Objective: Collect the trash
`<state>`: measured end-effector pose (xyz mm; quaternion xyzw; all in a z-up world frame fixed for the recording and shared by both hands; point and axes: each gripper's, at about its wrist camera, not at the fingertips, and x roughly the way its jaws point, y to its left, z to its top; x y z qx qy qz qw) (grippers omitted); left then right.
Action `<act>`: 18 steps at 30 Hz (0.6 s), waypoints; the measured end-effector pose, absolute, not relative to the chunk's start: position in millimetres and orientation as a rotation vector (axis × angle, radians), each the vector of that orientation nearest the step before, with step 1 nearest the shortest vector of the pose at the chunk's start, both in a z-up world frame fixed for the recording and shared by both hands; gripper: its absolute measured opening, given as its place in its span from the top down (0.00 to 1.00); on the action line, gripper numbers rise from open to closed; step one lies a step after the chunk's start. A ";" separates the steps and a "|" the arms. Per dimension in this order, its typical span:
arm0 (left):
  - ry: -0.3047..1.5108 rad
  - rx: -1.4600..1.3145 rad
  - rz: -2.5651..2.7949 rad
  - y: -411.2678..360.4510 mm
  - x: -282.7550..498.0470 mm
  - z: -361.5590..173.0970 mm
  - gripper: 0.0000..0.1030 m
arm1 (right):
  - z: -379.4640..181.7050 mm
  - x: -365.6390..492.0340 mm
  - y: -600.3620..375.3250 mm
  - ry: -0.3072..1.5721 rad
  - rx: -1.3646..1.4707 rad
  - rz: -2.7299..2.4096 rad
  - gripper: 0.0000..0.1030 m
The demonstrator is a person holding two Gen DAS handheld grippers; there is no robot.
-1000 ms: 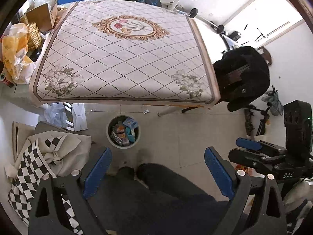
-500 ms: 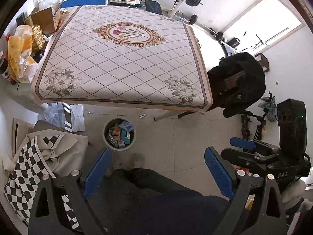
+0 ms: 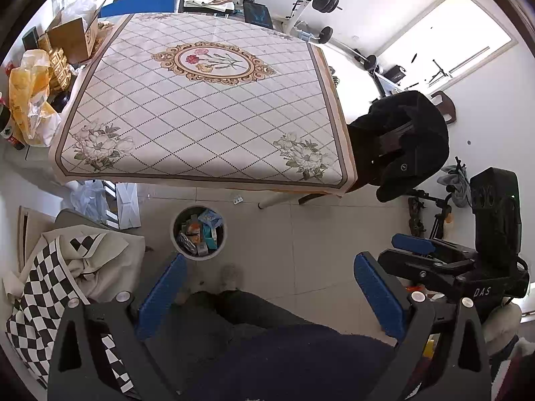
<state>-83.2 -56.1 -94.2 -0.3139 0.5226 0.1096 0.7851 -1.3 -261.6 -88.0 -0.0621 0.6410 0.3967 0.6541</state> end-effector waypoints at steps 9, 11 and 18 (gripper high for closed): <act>1.125 -0.673 0.234 -57.7 -81.9 -87.7 0.01 | -82.0 0.2 -263.0 1.456 -0.138 0.908 0.00; 1.126 -0.678 0.230 -57.2 -82.2 -87.9 0.01 | -82.1 -0.1 -262.7 1.461 -0.136 0.914 0.00; 1.135 -0.685 0.223 -59.2 -81.9 -89.7 0.01 | -82.4 -1.5 -263.2 1.469 -0.137 0.917 0.00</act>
